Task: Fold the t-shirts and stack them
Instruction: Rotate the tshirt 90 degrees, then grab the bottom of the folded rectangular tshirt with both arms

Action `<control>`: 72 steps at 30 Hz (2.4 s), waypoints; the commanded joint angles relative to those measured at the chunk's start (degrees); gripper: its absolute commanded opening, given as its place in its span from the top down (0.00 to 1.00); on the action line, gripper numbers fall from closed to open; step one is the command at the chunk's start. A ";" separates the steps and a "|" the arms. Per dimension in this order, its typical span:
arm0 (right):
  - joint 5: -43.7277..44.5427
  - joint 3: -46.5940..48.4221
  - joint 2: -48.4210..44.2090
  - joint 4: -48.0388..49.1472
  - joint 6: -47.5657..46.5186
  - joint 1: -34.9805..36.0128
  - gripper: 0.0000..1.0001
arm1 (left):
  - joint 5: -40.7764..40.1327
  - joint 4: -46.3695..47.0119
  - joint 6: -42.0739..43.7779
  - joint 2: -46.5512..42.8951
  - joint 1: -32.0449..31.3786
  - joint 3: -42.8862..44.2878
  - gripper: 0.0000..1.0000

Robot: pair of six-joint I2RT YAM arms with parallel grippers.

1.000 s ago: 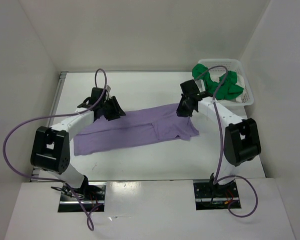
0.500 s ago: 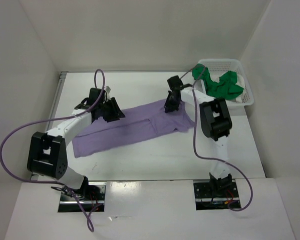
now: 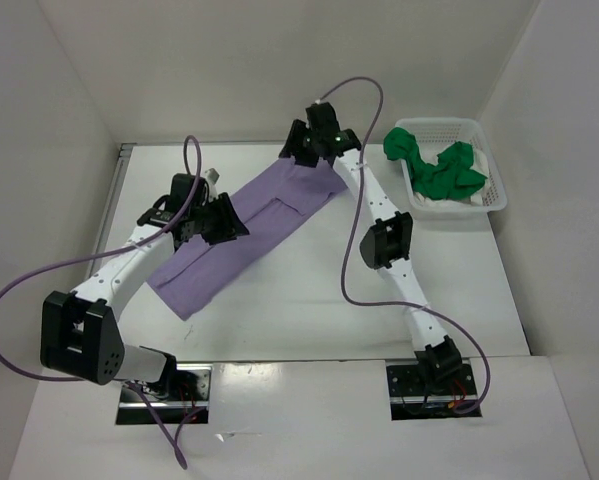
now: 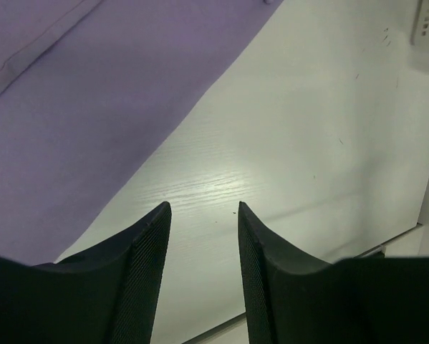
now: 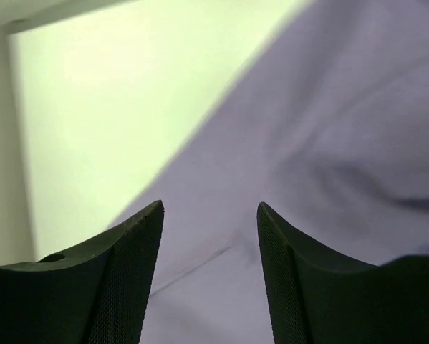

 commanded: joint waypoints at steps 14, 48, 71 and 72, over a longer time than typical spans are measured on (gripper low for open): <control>3.37 -74.38 -57.25 23.54 5.82 21.89 0.83 | -0.53 2.26 1.83 -6.86 13.27 -4.69 0.77; -0.58 -109.89 -60.57 34.41 11.57 10.39 0.97 | 0.18 5.51 -0.19 -2.65 5.04 -8.48 0.58; -3.93 -142.01 -98.77 25.86 34.04 19.50 0.42 | -1.93 -7.41 -10.82 -4.67 -12.83 -20.08 0.33; -3.93 -141.41 -96.93 25.87 34.05 20.30 0.42 | -1.41 -6.80 -11.61 -3.97 -12.83 -21.56 0.33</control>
